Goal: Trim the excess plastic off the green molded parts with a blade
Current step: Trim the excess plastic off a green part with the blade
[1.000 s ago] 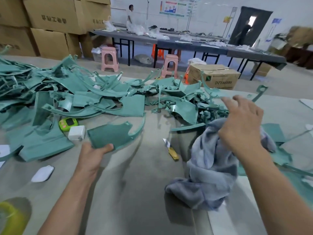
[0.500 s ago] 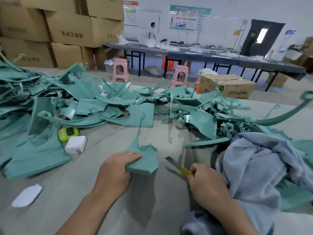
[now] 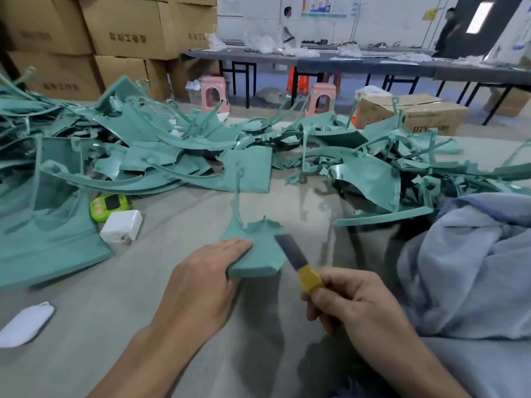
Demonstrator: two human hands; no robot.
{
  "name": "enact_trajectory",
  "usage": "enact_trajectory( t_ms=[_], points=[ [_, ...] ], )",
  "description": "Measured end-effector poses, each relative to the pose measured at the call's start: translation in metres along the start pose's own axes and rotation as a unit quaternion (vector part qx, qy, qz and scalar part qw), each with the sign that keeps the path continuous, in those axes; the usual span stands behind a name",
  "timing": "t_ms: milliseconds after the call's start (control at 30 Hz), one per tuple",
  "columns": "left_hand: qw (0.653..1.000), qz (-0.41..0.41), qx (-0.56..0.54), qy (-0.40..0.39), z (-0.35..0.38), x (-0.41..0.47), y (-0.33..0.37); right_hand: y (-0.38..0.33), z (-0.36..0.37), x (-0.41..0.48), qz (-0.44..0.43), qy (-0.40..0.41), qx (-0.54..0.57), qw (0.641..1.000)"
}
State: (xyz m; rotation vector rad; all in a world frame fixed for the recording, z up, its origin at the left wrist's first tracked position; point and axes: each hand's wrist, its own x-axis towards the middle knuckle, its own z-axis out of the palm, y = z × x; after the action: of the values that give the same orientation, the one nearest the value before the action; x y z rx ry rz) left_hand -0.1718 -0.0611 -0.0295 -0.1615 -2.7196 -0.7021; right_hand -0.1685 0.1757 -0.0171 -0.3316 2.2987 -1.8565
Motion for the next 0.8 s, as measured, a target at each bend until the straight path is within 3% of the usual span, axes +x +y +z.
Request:
enact_trajectory(
  t_ms=[100, 233, 300, 467, 600, 733, 800],
  points=[
    [1.0, 0.009, 0.002, 0.01, 0.0, -0.001, -0.002, 0.001, 0.003, -0.004, -0.009, -0.005, -0.106, 0.994],
    [0.999, 0.012, 0.018, 0.023, 0.003, 0.001, -0.005, 0.004, 0.006, -0.006, -0.026, 0.082, -0.23, 0.969],
    [1.0, 0.002, 0.006, 0.025, 0.002, 0.002, -0.008, 0.004, 0.004, -0.004, -0.03, 0.102, -0.212, 0.971],
    [0.999, 0.006, -0.005, 0.044, 0.0, 0.0, -0.009, 0.006, 0.004, -0.003, -0.036, 0.028, -0.163, 0.986],
    [0.997, 0.008, -0.055, 0.047, -0.001, -0.001, -0.007, 0.013, -0.001, 0.005, -0.029, 0.087, -0.133, 0.987],
    [0.995, 0.007, -0.081, 0.06, 0.0, -0.002, -0.006, 0.013, 0.006, 0.0, -0.061, 0.003, -0.077, 0.995],
    [0.993, 0.015, -0.095, 0.068, 0.0, -0.003, -0.007, 0.016, 0.004, 0.003, -0.054, 0.037, -0.095, 0.993]
  ],
)
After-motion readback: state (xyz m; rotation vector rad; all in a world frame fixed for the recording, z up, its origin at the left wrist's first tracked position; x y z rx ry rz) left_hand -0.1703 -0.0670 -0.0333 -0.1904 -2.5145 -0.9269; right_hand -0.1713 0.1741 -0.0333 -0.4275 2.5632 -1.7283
